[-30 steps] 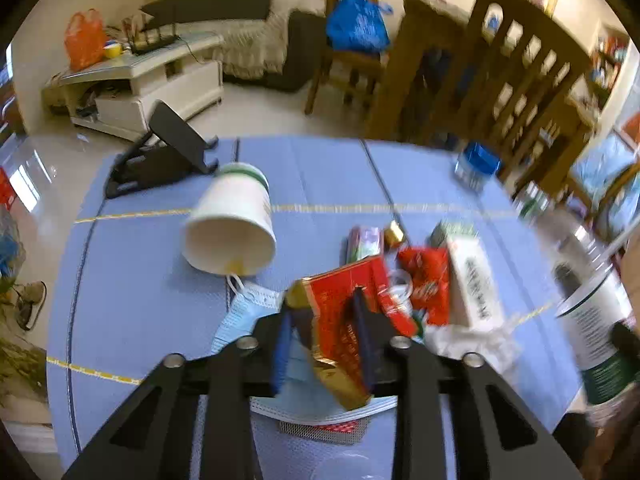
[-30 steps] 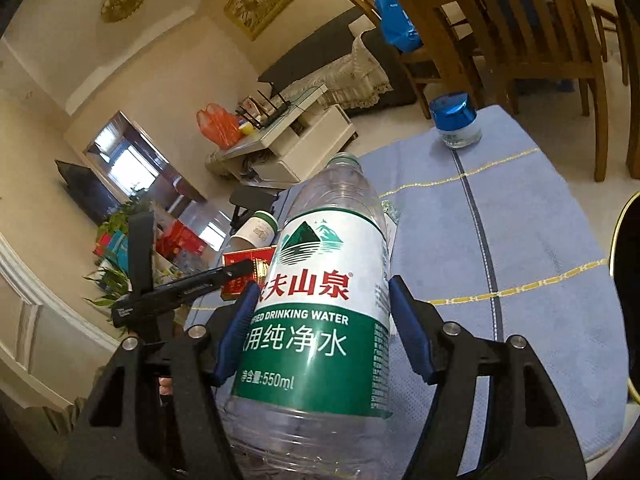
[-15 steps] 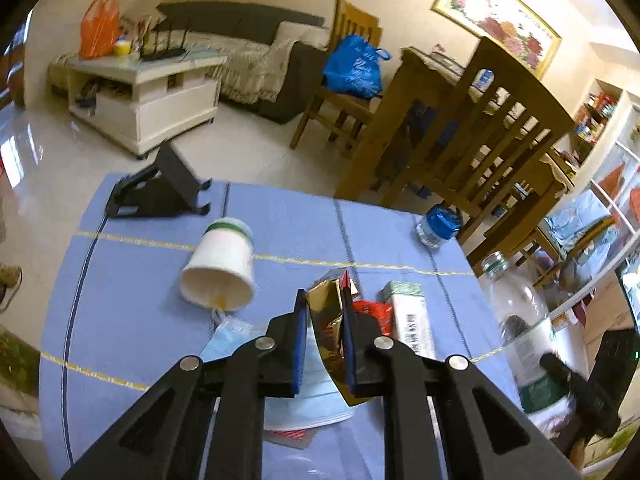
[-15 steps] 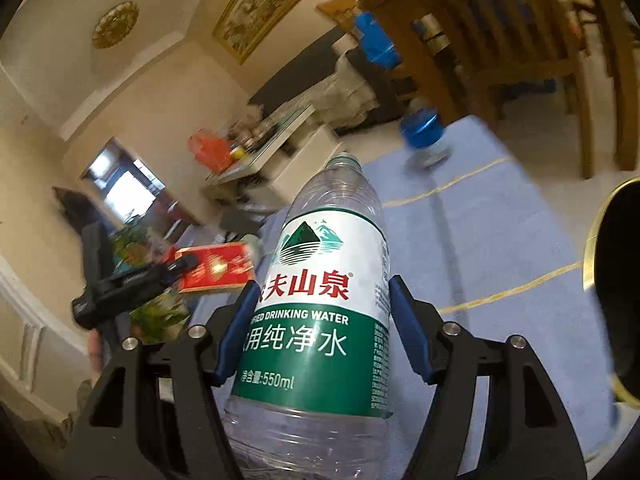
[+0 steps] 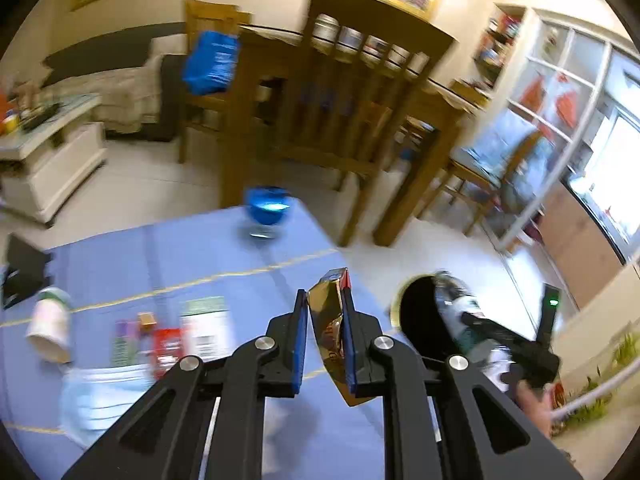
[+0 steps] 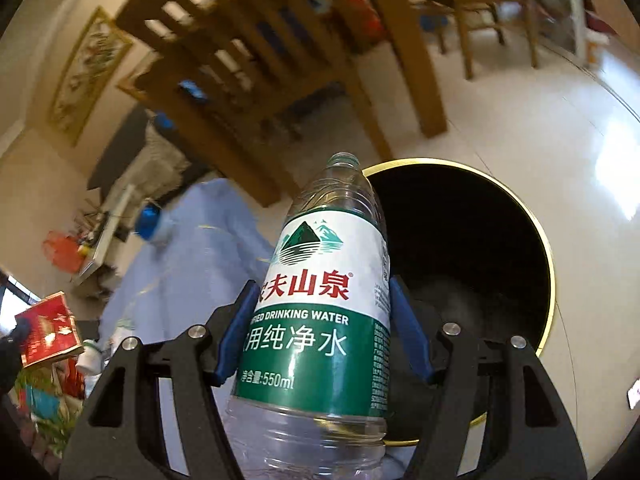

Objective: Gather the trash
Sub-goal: 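Carry both items over the black bin and open both tools to drop them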

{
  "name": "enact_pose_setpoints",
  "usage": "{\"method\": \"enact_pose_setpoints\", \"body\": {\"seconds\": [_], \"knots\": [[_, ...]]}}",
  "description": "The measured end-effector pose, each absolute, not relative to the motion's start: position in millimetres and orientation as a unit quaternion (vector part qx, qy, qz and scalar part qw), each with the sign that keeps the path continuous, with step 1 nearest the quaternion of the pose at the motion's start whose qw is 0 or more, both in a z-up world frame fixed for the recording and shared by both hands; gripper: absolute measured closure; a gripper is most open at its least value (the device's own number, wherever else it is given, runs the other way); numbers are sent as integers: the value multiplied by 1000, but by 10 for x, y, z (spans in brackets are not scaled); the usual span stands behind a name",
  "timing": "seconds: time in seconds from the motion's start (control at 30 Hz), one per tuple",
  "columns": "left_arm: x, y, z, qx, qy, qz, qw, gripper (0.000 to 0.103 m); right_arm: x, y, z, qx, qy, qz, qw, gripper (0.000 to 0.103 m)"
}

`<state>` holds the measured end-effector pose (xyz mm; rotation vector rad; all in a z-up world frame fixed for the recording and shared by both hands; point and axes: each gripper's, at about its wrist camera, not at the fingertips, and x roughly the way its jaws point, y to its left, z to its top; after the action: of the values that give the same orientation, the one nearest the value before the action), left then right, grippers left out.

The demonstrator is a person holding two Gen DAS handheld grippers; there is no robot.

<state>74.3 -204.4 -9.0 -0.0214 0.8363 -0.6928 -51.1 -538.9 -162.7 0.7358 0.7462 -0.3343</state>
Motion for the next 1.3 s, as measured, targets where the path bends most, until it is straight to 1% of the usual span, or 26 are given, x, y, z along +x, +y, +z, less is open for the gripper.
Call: {"method": "enact_pose_setpoints", "body": {"seconds": [0.03,0.07,0.1,0.13,0.2,0.43,0.63,0.73,0.77,0.83,0.87,0.9,0.93,1.0,1.07,1.23,1.3], "knots": [[719,-2226,-113,-2,400,-340,851,89,-531,-5416,-1700,354,358,-175,846,36],[693,-2415,-139,6,403,-351,845,89,-551,-5467,-1732,358,358,-187,842,32],[666,-2564,-165,13,405,-361,840,89,-576,-5497,-1782,365,356,-200,837,15],[644,-2676,-192,18,407,-367,836,89,-608,-5537,-1818,376,352,-208,831,6],[616,-2939,-261,31,413,-380,827,89,-679,-5623,-1822,398,333,-219,826,6],[471,-3754,-521,69,431,-415,798,89,-1241,-5886,-1651,418,204,-288,837,6],[365,-4158,-704,100,435,-427,787,87,-1534,-6128,-1747,456,159,-321,814,6],[331,-4186,-732,107,430,-429,787,79,-1470,-6142,-1784,458,169,-312,815,6],[322,-4178,-723,109,427,-429,788,75,-1460,-6135,-1776,456,170,-311,816,6],[300,-4106,-695,109,419,-428,793,72,-1481,-6112,-1716,452,163,-311,820,6],[289,-4074,-684,108,417,-426,795,67,-1490,-6104,-1693,449,160,-313,821,6],[274,-3973,-676,108,414,-419,801,57,-1503,-6081,-1666,446,155,-315,824,6],[247,-3916,-661,106,412,-413,805,50,-1502,-6065,-1653,442,153,-317,825,6],[167,-3665,-652,105,403,-395,819,22,-1472,-6053,-1619,436,155,-317,828,6],[67,-3404,-655,116,392,-373,833,7,-1390,-6000,-1594,425,165,-313,833,6],[-246,-2601,-747,163,373,-317,856,7,-1134,-5749,-1425,366,186,-278,869,6],[-347,-2232,-770,173,364,-293,867,7,-941,-5508,-1324,319,207,-244,892,6]]}}
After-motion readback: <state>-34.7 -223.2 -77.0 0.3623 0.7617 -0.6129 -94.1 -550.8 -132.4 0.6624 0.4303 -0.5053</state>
